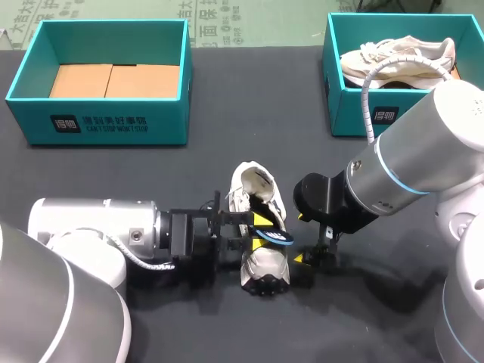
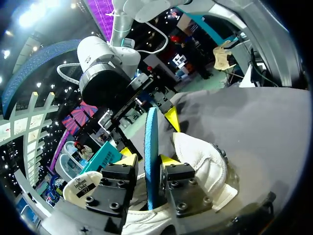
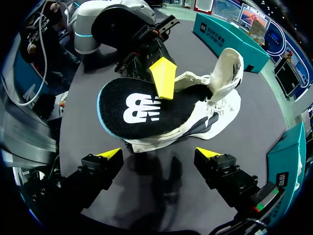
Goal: Take the shoe out of the shoebox, open the shoe tongue, remove and reinsert the insole, then place the shoe into the shoebox
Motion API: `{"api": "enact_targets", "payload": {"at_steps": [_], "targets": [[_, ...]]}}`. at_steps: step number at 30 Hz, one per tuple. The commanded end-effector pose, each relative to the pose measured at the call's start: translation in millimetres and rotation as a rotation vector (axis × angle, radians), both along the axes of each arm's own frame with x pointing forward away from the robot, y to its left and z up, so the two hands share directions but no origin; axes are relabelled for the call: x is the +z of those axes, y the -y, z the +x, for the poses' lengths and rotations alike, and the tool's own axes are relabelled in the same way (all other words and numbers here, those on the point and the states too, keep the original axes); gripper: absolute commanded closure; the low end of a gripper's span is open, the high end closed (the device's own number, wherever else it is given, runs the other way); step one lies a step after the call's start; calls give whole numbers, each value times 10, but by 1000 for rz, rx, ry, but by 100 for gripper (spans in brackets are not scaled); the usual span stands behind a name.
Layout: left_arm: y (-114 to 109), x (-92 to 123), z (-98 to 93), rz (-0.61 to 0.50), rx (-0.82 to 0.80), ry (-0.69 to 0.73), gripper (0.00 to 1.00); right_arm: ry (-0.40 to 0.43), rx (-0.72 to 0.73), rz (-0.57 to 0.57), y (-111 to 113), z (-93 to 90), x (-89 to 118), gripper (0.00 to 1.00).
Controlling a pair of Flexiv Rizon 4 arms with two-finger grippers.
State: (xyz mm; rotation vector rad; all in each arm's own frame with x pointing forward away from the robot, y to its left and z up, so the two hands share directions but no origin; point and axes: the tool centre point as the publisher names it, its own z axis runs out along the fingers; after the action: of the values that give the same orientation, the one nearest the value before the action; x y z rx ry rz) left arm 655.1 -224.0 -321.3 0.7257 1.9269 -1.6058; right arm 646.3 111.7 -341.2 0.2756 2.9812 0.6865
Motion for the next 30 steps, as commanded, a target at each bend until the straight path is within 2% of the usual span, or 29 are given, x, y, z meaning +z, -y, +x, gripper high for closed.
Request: {"api": "enact_targets", "payload": {"at_steps": [1,3,6,7,8,9,14,30], "targets": [[12,41,-20,-5,-10,4,73,1,-1,2,1,-11,-10,0],[31,51,-27,-6,-16,8,73,1,-1,2,1,-11,-10,0],[64,53,-35,-7,-29,12,79,1,-1,2,1,-11,-10,0],[73,53,-40,-9,-37,16,87,1,-1,2,1,-11,-10,0],[80,53,-47,-9,-43,19,98,1,-1,2,1,-11,-10,0],[86,51,-52,-10,-47,20,100,1,-1,2,1,-11,-10,0],[97,-16,-37,14,-56,41,100,1,-1,2,1,-11,-10,0],[33,-326,184,126,-1,45,100,1,-1,2,1,-11,-10,0]]}}
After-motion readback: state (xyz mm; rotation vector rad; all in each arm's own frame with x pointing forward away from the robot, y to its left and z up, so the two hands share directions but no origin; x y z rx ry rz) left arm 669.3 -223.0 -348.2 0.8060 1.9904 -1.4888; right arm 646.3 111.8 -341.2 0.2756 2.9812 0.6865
